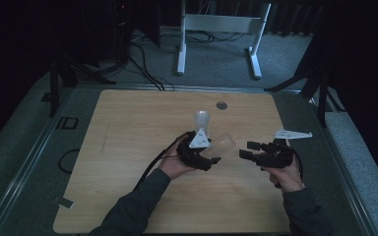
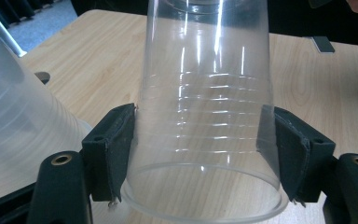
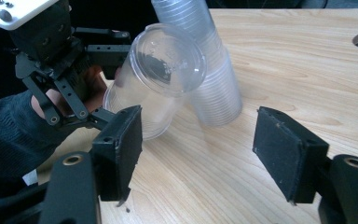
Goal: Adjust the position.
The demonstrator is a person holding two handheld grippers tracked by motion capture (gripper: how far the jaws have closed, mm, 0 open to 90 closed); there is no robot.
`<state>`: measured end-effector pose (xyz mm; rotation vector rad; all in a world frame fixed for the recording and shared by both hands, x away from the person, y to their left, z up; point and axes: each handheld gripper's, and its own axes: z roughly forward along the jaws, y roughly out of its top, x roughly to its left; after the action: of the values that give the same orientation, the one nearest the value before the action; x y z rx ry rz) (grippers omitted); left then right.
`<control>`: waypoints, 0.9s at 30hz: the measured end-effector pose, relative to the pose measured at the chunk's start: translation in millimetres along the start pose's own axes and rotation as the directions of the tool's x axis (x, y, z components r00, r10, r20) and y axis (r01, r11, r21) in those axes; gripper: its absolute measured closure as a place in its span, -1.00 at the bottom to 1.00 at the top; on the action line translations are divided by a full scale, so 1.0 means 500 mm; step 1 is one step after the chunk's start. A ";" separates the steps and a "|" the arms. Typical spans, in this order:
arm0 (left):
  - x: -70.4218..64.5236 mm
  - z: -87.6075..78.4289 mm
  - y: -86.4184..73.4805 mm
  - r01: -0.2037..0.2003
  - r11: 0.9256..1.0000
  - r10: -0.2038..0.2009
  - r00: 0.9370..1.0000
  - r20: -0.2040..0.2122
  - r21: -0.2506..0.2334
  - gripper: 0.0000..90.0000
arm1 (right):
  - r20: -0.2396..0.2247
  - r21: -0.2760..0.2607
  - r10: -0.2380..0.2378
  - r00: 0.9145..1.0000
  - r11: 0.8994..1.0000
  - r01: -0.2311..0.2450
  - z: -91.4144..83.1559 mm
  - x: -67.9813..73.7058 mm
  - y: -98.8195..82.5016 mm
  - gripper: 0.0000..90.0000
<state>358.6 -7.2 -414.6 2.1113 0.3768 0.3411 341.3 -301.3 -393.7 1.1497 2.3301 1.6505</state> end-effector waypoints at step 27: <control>0.008 0.003 -0.007 -0.030 0.997 0.029 0.999 0.023 0.066 -0.35 | 0.073 0.239 -0.215 0.974 0.952 0.193 0.027 0.020 0.037 -0.34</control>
<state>362.2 -4.9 -417.9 2.1857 0.3487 0.3267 350.0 -282.0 -380.3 0.9571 2.5288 1.2539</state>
